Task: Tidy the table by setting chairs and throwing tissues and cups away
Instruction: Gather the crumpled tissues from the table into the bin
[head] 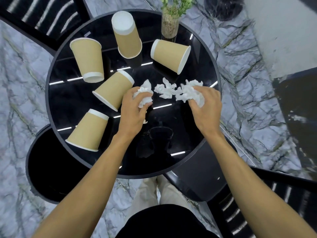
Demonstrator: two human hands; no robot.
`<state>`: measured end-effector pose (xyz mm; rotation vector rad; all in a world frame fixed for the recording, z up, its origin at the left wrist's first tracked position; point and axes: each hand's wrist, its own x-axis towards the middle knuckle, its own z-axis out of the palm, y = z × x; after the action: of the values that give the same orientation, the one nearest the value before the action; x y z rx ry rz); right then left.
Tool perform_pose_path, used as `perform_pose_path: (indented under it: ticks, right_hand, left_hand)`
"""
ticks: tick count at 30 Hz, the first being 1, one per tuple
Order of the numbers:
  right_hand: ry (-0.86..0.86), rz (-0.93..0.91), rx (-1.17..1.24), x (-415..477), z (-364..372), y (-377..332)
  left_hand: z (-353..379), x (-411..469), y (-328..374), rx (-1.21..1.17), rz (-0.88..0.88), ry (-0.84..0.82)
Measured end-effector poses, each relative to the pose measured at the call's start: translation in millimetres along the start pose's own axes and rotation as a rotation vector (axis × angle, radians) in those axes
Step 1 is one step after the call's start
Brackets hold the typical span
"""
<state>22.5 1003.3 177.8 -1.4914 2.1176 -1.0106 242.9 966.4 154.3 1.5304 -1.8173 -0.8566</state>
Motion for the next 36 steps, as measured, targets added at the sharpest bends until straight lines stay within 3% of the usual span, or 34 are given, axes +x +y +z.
perform_pose_path:
  ticks: [8,18,24,36]
  right_hand:
    - [-0.182,0.064,-0.165,36.0,28.4,-5.2]
    - [-0.04,0.151,-0.346,25.8,71.2,-19.5]
    - [0.001,0.084,-0.248,24.0,80.6,-15.7]
    - [-0.152,-0.005,0.036,6.7,43.2,0.0]
  left_hand:
    - [13.9,27.3,3.4,-0.038,-0.03,-0.027]
    - [22.5,16.7,-5.1,-0.053,-0.063,-0.072]
    - [23.3,14.1,-3.4,-0.029,-0.065,-0.091]
    - [-1.8,-12.5,12.9,-0.065,-0.046,-0.001]
